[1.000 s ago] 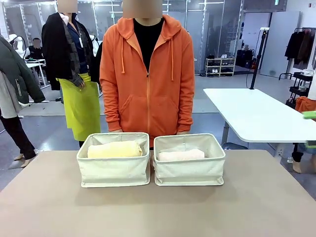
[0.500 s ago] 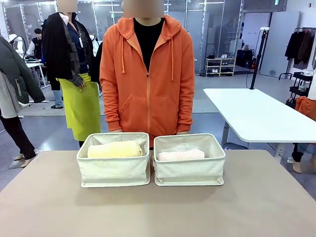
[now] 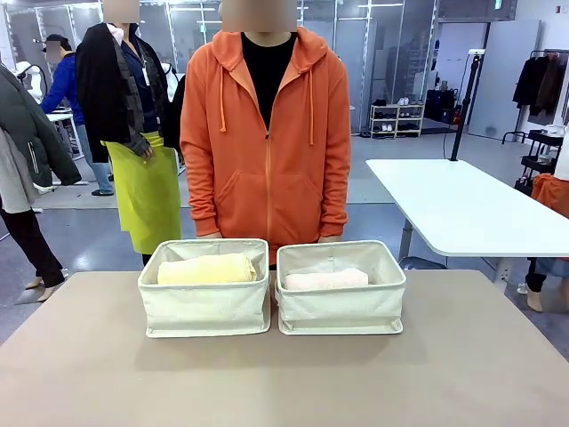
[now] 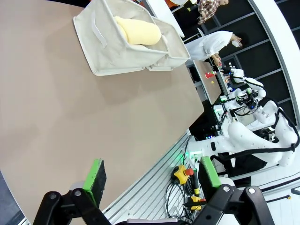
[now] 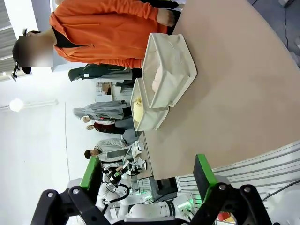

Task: Divide the towels into two baskets.
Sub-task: Pick up one hotel-folded towel from the bottom of the table and place it in the Fabric basket indicated by the person.

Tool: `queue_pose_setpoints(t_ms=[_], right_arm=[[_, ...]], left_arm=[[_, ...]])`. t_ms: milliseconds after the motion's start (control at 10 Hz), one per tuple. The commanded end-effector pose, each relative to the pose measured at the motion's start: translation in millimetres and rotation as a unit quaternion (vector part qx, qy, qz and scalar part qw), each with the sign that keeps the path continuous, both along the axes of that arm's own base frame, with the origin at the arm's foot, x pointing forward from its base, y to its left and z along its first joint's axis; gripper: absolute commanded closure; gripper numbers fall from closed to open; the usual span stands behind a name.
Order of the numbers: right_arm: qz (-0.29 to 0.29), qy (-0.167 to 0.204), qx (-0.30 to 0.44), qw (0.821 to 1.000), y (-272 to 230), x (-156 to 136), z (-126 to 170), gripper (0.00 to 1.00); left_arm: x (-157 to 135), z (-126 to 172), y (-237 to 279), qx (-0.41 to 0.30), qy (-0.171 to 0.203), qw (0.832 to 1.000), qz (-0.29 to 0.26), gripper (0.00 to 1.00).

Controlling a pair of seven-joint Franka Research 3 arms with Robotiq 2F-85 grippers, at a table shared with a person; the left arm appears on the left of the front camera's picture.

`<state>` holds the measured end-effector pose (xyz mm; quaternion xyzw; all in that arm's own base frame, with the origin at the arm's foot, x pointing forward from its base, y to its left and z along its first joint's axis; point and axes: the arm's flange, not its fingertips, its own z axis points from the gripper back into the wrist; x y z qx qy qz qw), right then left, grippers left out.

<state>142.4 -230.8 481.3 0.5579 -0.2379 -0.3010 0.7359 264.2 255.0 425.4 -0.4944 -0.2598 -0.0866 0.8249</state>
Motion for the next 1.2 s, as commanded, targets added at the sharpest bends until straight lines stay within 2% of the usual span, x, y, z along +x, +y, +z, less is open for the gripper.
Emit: queue_pose_setpoints(t_ms=[0,1100], right_arm=[[-0.008,0.005,0.003,1.000,1.4,5.1,5.3,0.01],[-0.008,0.005,0.003,1.000,1.4,5.1,5.3,0.01]], left_arm=[[-2.8,2.9,0.8,-0.001,-0.006,1.000,0.002,0.00],[-2.8,2.9,0.8,-0.001,-0.006,1.000,0.002,0.00]])
